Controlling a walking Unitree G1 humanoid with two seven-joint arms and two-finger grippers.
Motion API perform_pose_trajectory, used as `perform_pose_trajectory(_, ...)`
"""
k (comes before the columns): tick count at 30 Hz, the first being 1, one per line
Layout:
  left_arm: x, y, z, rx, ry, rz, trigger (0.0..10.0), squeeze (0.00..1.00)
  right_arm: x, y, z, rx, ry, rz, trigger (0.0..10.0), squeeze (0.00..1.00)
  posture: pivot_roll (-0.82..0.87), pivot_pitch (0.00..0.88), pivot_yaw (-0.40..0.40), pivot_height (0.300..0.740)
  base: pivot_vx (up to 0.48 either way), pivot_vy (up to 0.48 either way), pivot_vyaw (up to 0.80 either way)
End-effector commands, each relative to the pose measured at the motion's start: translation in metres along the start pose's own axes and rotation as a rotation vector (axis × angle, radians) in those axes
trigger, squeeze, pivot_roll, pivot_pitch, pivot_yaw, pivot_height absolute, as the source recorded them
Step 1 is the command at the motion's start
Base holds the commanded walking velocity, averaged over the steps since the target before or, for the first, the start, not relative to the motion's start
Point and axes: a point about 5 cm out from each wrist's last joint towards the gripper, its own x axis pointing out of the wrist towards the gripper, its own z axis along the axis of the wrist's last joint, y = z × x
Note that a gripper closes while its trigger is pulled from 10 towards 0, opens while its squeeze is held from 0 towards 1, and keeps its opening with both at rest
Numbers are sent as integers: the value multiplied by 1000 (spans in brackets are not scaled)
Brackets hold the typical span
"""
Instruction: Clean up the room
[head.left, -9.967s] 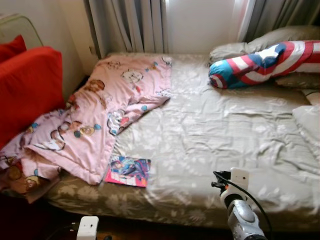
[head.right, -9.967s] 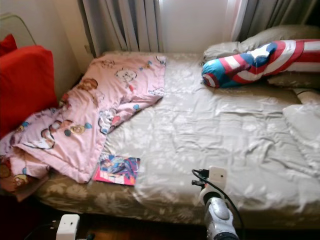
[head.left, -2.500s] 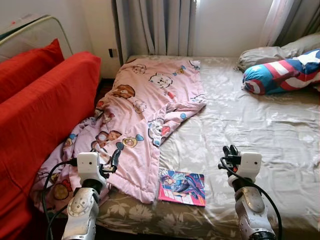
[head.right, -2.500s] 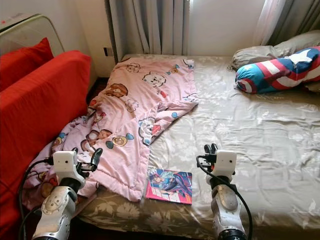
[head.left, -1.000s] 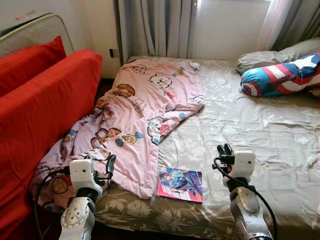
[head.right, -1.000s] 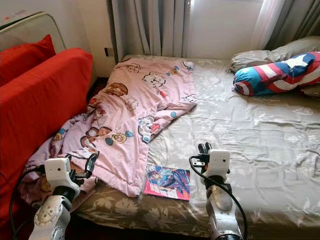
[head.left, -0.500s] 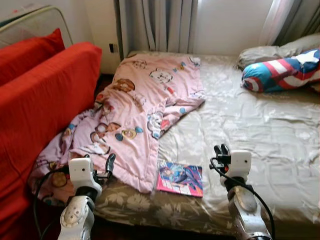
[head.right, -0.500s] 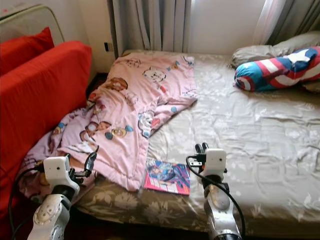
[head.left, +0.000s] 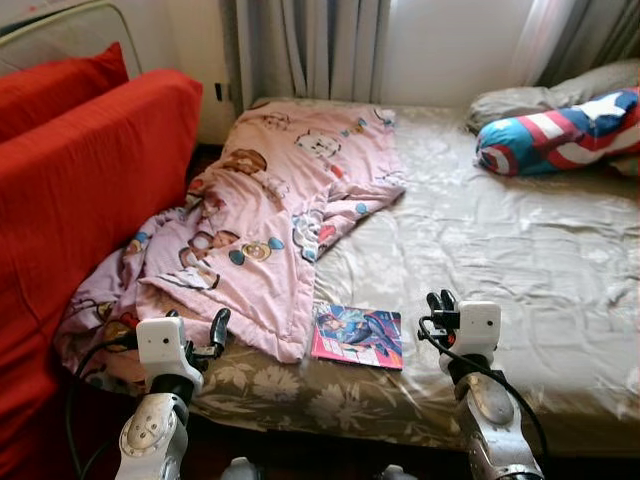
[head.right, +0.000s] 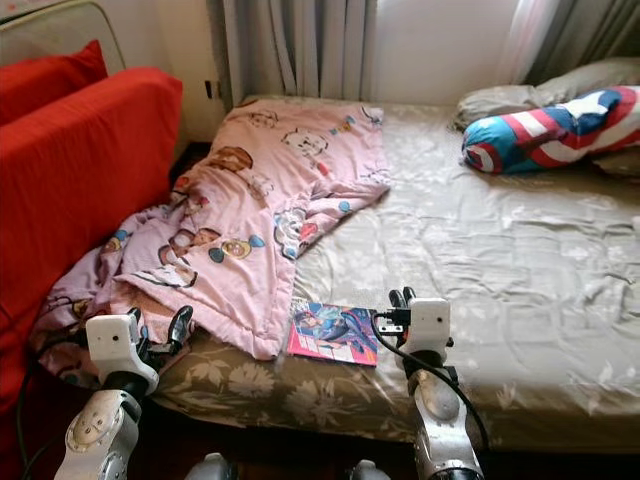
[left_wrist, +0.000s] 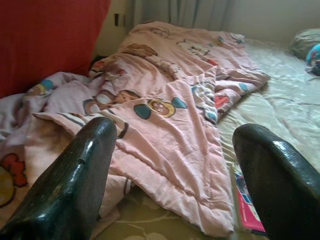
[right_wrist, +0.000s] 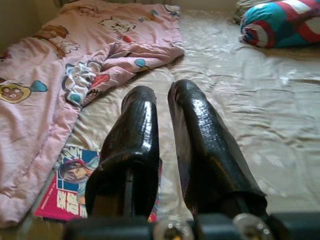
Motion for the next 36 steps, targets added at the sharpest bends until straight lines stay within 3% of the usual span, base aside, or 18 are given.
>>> perform_pose_trajectory(1, 1, -3, 2, 1, 1, -13, 10000, 0, 1, -1, 0, -5, 16, -8, 10000, 0, 31, 55, -38, 663, 0, 0, 0)
perform_pose_trajectory(19, 1, -6, 0, 3, 14, -27, 10000, 0, 2, 1, -2, -5, 29, 1, 10000, 0, 35, 54, -35, 663, 0, 0, 0)
perform_pose_trajectory(26, 1, -6, 0, 2, 13, -31, 10000, 0, 2, 3, -2, -2, 20, 12, 10000, 0, 35, 50, -33, 619, 0, 0, 0)
perform_pose_trajectory(36, 2, -7, 0, 3, 13, -32, 10000, 0, 1, 3, -2, 6, 14, 6, 10000, 0, 37, 48, -31, 619, 0, 0, 0)
